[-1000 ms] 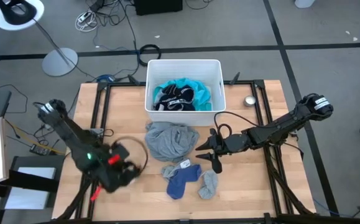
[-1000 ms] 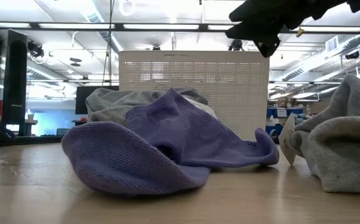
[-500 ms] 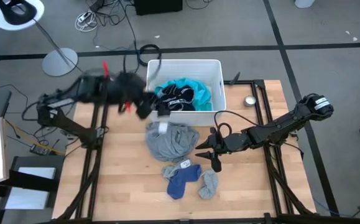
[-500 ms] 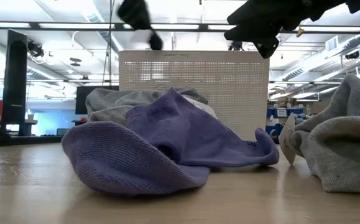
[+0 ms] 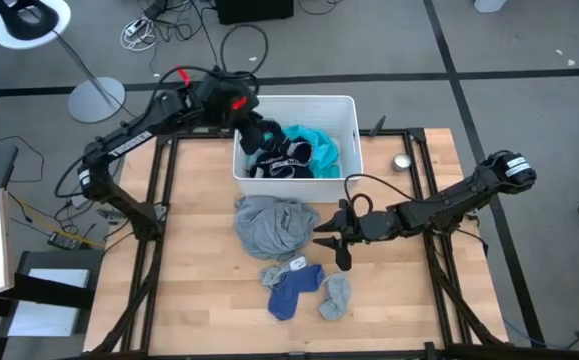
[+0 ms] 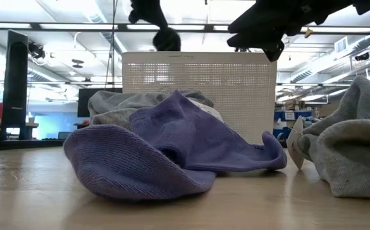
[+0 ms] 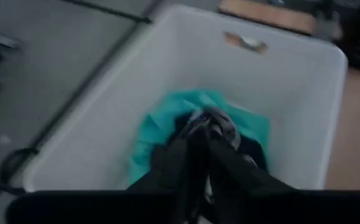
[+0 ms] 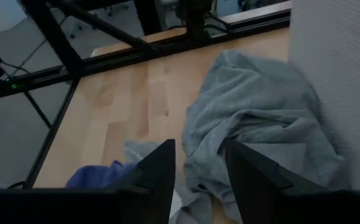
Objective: Sort clothes
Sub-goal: Put the black socks into the white laundry bin, then put the gray shirt into the white laundry bin
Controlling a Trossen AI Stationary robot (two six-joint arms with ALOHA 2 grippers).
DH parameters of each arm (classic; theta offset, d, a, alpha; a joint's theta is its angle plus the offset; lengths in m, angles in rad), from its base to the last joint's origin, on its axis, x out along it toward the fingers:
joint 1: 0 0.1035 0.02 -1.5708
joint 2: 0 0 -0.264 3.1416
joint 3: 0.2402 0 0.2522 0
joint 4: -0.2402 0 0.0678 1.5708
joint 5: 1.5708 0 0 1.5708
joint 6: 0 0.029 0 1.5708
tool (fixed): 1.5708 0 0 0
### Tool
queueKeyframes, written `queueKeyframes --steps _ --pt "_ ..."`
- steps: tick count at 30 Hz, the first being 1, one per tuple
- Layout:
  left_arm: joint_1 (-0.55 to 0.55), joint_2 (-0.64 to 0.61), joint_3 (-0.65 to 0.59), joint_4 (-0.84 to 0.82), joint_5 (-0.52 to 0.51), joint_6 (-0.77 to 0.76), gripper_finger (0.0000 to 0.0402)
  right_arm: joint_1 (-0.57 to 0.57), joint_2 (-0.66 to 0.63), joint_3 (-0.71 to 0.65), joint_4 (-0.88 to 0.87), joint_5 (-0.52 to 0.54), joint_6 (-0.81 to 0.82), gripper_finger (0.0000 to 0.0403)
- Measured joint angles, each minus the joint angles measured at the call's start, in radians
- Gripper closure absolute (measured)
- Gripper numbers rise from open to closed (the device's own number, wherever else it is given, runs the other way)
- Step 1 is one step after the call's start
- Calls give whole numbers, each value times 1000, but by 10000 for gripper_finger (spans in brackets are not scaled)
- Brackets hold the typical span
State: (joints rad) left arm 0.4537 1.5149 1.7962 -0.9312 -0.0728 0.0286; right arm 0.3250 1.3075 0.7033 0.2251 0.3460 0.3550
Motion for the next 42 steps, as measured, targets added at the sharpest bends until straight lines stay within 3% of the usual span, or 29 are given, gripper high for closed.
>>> queueKeyframes --steps 3,6,10,14,19,28,35,42 --pt "5 4 0 -52 80 1 297 -14 0 0 4 1 0 261" --pt "3 -1 2 -126 81 -15 273 -29 0 0 35 1 -25 260" --pt "-12 -35 -5 -227 51 -46 266 -43 0 1 57 6 -62 261" --pt "-82 -130 -71 -225 58 -83 266 -42 42 46 47 8 -103 261" --pt "-202 -322 -233 -208 -54 -230 265 -42 184 158 42 6 -161 260" --pt "-495 -613 -640 -80 -181 -612 265 2 344 378 -296 -5 -181 260" --pt "-685 -619 -869 -9 -260 -825 265 34 406 451 -318 -1 -181 260" --pt "-820 -619 -1062 182 -375 -975 265 -44 499 527 -305 55 -203 260"
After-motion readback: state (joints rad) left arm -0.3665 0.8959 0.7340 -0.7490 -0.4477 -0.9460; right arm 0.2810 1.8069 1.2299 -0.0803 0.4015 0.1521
